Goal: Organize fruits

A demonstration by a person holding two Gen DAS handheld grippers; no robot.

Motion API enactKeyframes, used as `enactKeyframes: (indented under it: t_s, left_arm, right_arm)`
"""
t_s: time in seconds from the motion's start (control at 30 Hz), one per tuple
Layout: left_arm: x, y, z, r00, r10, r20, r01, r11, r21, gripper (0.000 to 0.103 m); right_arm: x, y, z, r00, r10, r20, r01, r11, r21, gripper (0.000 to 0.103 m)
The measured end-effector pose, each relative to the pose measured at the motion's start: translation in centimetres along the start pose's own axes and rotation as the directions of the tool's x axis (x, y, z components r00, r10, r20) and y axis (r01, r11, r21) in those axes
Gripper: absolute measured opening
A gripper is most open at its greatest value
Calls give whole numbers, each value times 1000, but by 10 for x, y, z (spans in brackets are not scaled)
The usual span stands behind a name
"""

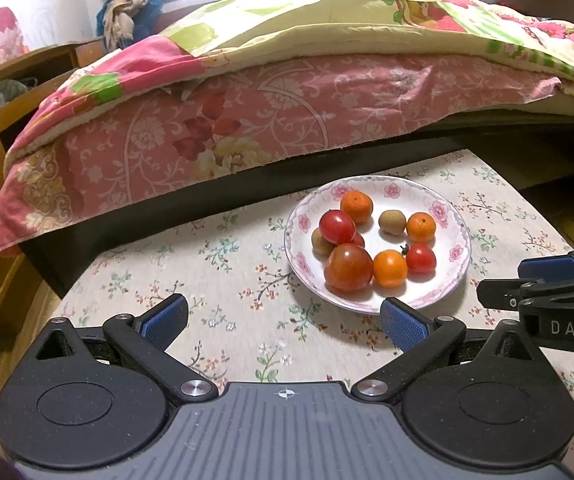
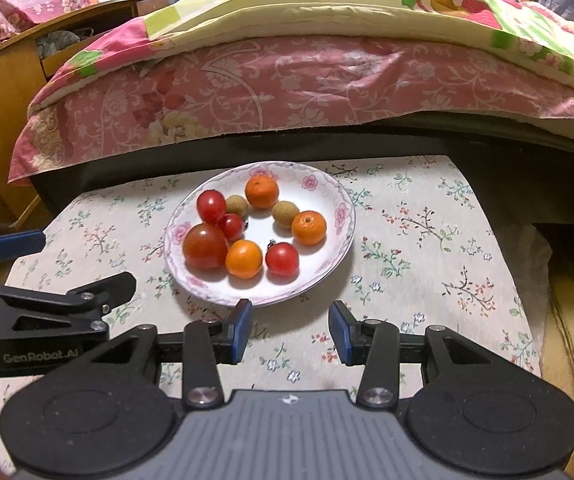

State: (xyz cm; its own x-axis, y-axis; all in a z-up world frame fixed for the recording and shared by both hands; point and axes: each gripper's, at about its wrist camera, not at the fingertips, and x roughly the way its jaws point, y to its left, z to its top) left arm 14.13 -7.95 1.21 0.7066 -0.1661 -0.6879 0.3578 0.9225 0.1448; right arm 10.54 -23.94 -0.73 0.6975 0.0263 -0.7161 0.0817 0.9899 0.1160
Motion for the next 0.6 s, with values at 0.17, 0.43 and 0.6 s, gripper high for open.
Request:
enactKeyframes:
  t_s: [0.17, 0.43, 0.6]
  left_arm:
    - [-9, -1, -5, 1000, -10, 3, 10, 1000, 2, 103]
    - [-18, 1, -12, 1000, -4, -6, 4, 1000, -6, 103]
    - [-26, 2, -17, 1000, -14, -6, 14, 1000, -15, 103]
  right_arm:
    - [-9, 3, -5, 1000, 5, 6, -5, 1000, -2, 42]
    - [-20, 6, -14, 1000, 10, 4, -10, 1000, 0, 42]
    - [-25, 9, -20, 1000, 17, 0, -17, 1000, 3, 42]
